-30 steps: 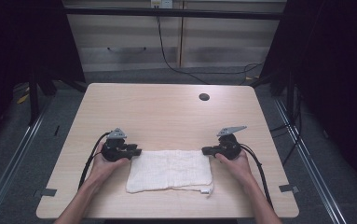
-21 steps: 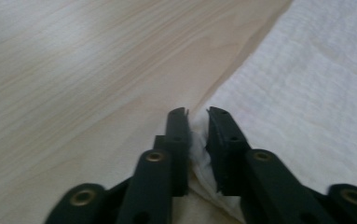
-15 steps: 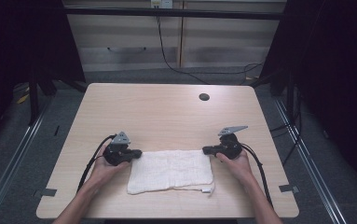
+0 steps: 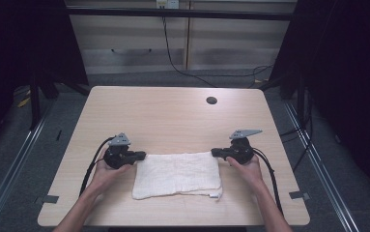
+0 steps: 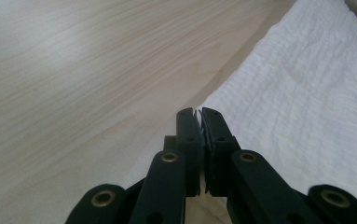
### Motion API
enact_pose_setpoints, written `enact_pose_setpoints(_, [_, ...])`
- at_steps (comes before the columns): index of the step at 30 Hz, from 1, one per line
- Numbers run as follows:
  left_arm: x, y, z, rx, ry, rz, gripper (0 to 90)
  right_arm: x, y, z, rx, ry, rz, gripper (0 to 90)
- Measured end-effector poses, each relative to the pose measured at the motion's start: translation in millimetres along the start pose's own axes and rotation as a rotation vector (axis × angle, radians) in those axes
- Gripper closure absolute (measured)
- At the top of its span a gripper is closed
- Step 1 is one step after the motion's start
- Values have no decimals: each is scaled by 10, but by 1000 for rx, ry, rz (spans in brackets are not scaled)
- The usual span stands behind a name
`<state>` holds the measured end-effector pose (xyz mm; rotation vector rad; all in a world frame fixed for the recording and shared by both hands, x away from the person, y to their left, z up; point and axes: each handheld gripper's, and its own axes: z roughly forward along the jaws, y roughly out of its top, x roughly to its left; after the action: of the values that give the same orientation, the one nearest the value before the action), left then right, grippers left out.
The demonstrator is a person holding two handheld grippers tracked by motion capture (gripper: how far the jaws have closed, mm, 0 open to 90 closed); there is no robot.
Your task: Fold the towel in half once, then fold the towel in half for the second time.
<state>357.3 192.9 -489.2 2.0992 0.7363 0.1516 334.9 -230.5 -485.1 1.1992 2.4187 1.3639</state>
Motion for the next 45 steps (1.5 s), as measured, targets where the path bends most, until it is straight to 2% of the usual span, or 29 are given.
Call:
enact_pose_setpoints(4, [20, 46, -60, -25, -1, -5, 869, 25, 15, -36, -22, -4, -4, 876])
enact_pose_setpoints(10, [47, 98, -116, -64, 0, -11, 869, 123, 85, -116, -58, -3, -45, 876])
enact_pose_setpoints(15, [63, 93, -109, -63, -4, -19, 868, 209, 144, -145, -72, 8, -76, 876])
enact_pose_setpoints(24, [64, 96, -116, -72, 15, -34, 868, 387, 195, -187, -85, 46, -129, 876])
enact_pose_setpoints(31, [82, 99, -155, -88, 44, -47, 869, 557, 147, -228, -58, 90, -178, 876])
enact_pose_setpoints(37, [98, 81, -121, -87, 59, -63, 869, 700, 71, -255, -30, 113, -206, 876])
enact_pose_setpoints(41, [99, 75, -110, -86, 66, -66, 869, 815, 2, -224, -11, 139, -219, 875])
enact_pose_setpoints(45, [97, 69, -113, -86, 72, -66, 869, 931, -78, -171, 31, 170, -237, 875])
